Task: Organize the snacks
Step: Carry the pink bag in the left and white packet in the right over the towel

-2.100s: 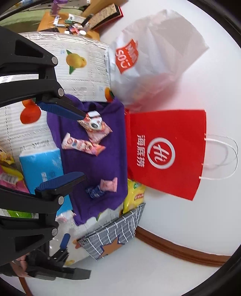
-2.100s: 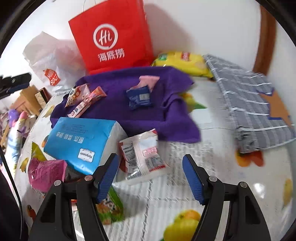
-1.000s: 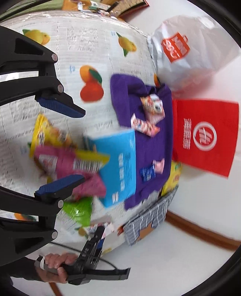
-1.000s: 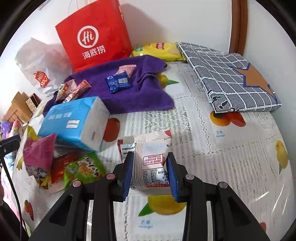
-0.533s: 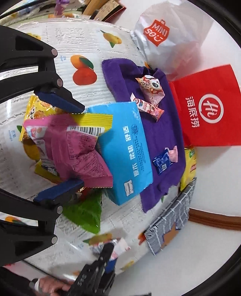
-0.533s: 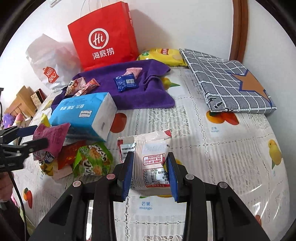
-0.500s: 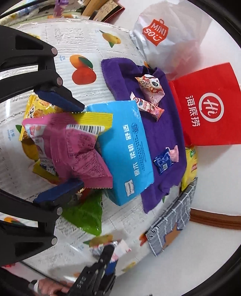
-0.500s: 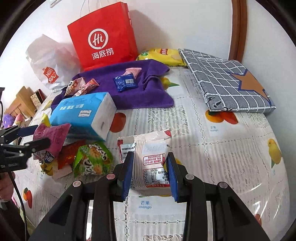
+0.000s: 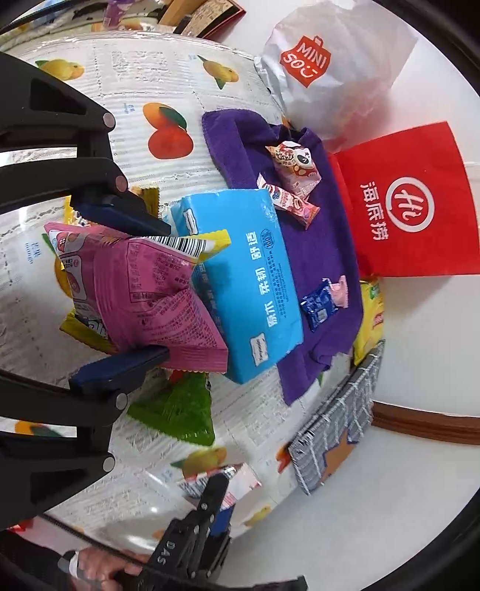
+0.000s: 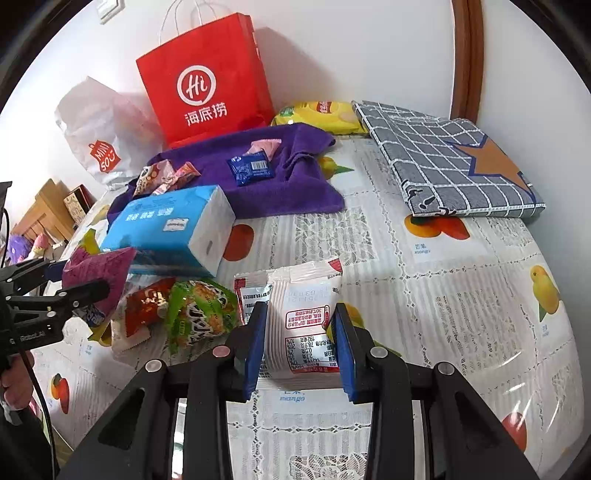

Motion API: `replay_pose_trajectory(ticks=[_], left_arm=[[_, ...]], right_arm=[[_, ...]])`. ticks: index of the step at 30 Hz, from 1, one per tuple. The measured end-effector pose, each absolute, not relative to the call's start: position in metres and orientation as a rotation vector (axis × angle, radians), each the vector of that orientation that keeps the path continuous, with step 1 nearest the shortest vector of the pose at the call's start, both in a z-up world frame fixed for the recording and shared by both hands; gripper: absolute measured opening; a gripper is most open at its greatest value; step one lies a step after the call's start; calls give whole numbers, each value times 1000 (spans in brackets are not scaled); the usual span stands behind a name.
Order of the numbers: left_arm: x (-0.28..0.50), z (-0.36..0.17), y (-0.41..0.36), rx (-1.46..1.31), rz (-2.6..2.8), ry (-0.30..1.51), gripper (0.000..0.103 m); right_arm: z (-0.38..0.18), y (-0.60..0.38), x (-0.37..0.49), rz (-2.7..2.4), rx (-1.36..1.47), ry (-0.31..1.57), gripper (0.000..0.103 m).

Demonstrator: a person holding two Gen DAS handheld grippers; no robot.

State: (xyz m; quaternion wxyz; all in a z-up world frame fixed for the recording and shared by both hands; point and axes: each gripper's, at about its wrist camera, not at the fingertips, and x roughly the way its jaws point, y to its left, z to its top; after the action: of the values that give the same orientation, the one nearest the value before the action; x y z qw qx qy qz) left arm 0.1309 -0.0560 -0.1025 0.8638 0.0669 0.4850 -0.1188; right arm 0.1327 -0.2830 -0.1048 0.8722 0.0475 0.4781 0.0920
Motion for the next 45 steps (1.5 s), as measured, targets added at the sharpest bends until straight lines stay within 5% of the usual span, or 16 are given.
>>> replay_pose_trajectory(ticks=[21, 45], left_arm=[[131, -39, -8, -9, -159, 915, 57], [227, 0, 28, -75, -73, 868, 57]], right_arm=[[-26, -229, 148, 297, 75, 861, 35], [9, -183, 281, 369, 72, 805, 35]])
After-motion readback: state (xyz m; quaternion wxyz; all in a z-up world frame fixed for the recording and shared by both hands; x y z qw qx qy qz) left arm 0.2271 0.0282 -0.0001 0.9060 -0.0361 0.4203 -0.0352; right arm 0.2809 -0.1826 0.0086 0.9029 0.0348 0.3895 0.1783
